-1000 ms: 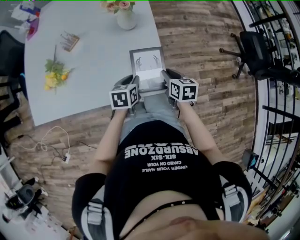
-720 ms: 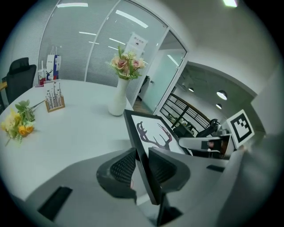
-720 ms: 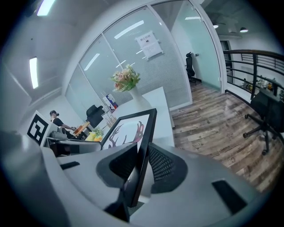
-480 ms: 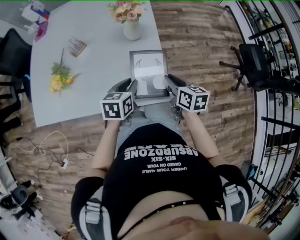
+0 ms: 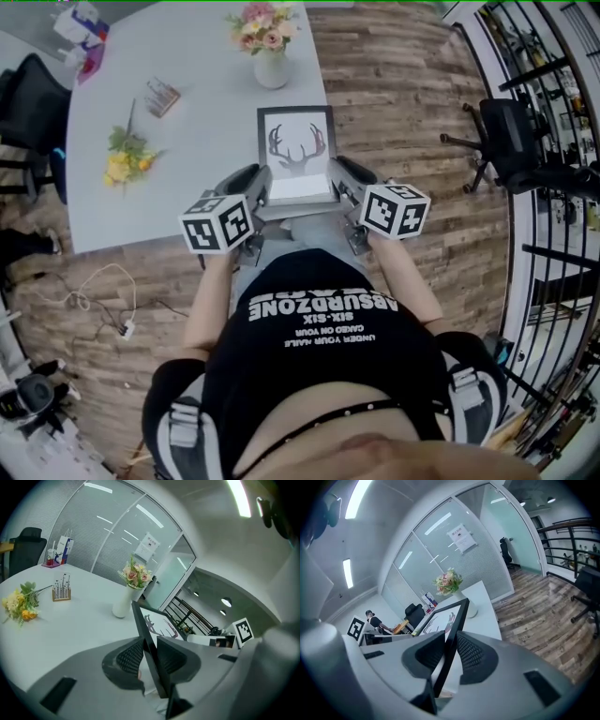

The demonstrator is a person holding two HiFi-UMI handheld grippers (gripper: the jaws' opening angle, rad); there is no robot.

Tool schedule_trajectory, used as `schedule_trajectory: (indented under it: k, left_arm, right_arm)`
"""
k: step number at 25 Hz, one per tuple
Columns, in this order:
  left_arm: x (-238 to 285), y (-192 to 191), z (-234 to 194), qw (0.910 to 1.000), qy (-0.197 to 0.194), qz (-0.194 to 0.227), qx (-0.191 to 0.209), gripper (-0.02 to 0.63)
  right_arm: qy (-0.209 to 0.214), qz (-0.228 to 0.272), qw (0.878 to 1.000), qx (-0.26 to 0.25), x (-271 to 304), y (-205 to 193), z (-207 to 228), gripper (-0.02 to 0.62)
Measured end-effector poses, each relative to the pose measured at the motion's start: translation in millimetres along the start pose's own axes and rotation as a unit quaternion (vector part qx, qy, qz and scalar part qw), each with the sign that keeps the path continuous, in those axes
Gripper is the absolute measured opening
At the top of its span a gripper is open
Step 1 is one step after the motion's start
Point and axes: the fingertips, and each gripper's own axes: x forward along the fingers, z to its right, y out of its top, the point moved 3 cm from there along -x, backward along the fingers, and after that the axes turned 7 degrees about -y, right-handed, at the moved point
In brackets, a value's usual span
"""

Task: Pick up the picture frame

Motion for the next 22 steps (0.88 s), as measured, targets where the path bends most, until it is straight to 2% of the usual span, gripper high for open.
schedule_trajectory:
  k: [9,22]
  left_arm:
    - [-13.5,7.0,-0.2,0.9998,-0.009,0.018,-0.008,0.097]
    - [-20.7,9.6,0.3,0.9993,-0.019,0.028,-0.018,0.097]
  right_arm:
    - [0.011,0.023,1.000,-0.010,-3.8,8.0,-16.3,0.091]
    - [0.016,0.030,0.999,-0.009,-8.8,9.5,-24.1,0.091]
